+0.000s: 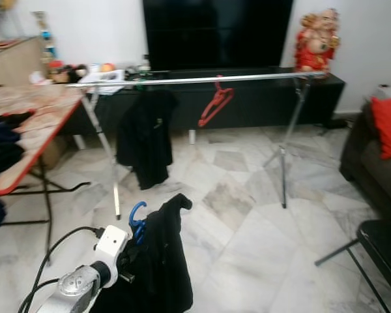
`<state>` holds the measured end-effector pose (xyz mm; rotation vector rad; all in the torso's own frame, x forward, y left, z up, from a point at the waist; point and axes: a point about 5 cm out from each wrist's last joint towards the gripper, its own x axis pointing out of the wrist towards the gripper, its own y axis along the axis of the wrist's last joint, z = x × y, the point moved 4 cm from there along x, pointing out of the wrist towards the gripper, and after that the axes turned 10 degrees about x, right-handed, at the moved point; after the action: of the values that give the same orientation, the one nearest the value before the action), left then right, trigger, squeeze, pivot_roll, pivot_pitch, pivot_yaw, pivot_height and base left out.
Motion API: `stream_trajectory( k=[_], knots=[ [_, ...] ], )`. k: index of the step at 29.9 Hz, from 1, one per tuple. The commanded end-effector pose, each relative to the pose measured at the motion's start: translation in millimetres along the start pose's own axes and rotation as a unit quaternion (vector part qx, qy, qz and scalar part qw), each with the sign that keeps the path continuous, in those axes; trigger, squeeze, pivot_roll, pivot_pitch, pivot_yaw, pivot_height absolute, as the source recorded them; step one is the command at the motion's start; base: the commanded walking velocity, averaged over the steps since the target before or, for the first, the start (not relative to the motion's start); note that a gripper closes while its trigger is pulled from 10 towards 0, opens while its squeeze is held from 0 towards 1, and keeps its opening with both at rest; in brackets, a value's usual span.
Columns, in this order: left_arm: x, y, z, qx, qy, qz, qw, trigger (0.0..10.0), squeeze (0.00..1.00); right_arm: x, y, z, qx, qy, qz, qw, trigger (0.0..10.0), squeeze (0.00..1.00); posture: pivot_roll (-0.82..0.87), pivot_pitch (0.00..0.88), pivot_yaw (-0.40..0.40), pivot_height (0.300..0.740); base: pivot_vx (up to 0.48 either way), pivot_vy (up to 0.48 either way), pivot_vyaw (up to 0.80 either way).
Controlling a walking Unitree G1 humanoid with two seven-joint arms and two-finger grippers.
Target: Hang hanger
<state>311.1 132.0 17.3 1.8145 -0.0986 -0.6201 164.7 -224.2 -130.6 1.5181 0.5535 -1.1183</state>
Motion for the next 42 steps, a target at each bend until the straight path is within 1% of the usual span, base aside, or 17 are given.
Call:
stream_trajectory(
  k=[1, 6, 14, 19, 31, 42],
  knots=[
    [-5.0, -3, -20.1, 0.003, 0.034, -0.005, 0.999, 10.0, 0.00, 0.2, 6, -12.2, -0.015, 0.015, 0.010, 1.000, 10.0, 0.00, 0.03, 0.000, 0.037, 0.740, 0.480, 0.000, 0.00],
    [-6.0, -5, -26.5, -0.004, 0.053, -0.008, 0.999, 10.0, 0.00, 0.0, 4, -12.4, -0.018, 0.019, 0.006, 1.000, 10.0, 0.00, 0.03, 0.000, 0.035, 0.740, 0.480, 0.000, 0.00],
    [-6.1, -5, -29.8, -0.006, 0.059, -0.009, 0.998, 10.0, 0.00, -0.5, -2, -10.6, -0.014, 0.020, 0.001, 1.000, 10.0, 0.00, 0.02, 0.000, 0.039, 0.740, 0.480, 0.000, 0.00],
    [-6.5, -8, -34.1, -0.007, 0.065, -0.012, 0.998, 10.0, 0.00, -0.8, -4, -12.6, -0.018, 0.027, -0.002, 0.999, 10.0, 0.00, 0.02, 0.000, 0.041, 0.740, 0.480, 0.000, 0.00],
    [-6.8, -10, -35.9, -0.007, 0.067, -0.015, 0.998, 10.0, 0.00, -1.6, -11, -12.6, -0.012, 0.033, -0.012, 0.999, 10.0, 0.00, 0.01, 0.000, 0.053, 0.740, 0.480, 0.000, 0.00],
    [-3.9, -3, -40.1, -0.003, 0.066, -0.010, 0.998, 10.0, 0.00, -1.2, -9, -11.0, -0.004, 0.029, -0.012, 0.999, 10.0, 0.00, 0.02, 0.000, 0.048, 0.740, 0.480, 0.000, 0.00]
  ],
)
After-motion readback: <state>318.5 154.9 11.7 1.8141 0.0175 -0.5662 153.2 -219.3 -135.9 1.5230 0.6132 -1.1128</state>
